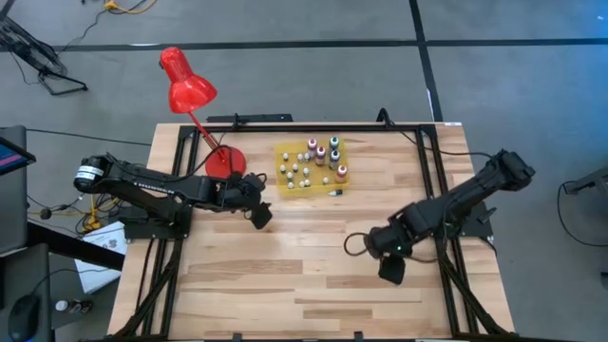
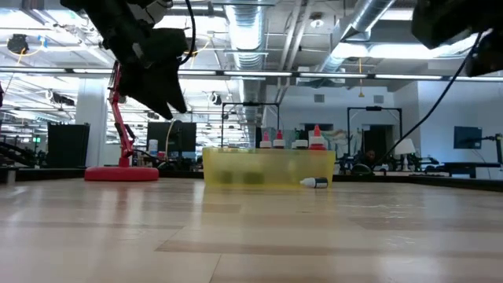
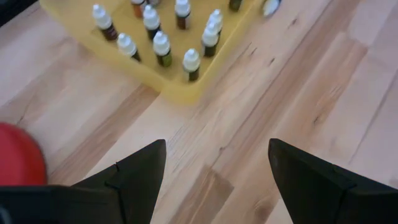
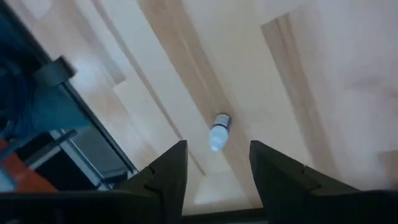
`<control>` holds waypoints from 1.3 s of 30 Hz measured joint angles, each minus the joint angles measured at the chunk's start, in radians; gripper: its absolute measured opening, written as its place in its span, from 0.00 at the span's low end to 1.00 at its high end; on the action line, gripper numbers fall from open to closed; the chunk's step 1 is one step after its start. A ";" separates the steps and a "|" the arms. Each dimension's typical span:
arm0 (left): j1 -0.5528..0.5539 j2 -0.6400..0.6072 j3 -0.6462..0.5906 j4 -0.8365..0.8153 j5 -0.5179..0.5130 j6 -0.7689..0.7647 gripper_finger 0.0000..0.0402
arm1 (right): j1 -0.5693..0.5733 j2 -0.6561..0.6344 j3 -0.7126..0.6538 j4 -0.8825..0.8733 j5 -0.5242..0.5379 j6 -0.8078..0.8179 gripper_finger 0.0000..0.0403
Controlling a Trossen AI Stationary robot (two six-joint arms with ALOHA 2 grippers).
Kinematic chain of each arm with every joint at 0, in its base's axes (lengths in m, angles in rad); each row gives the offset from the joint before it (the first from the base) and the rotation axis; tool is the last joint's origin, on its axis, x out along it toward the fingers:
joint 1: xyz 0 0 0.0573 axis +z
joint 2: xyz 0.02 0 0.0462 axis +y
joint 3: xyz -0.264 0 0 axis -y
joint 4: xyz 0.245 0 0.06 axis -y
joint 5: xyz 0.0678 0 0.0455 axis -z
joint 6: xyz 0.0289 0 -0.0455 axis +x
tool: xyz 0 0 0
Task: Pick & Place food coloring
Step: Put the small black food coloring bottle into the yellow bin
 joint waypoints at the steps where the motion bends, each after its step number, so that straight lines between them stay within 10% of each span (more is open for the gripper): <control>1: 0.000 0.000 0.000 0.012 0.001 0.000 0.69 | 0.013 0.010 0.000 0.010 0.001 0.034 0.42; 14: -0.040 0.000 0.000 0.043 0.021 -0.063 0.69 | 0.192 0.164 0.000 0.020 0.019 0.387 0.48; 39: -0.167 0.000 0.000 0.043 0.004 -0.101 0.69 | 0.217 0.338 0.001 0.092 0.017 0.252 0.28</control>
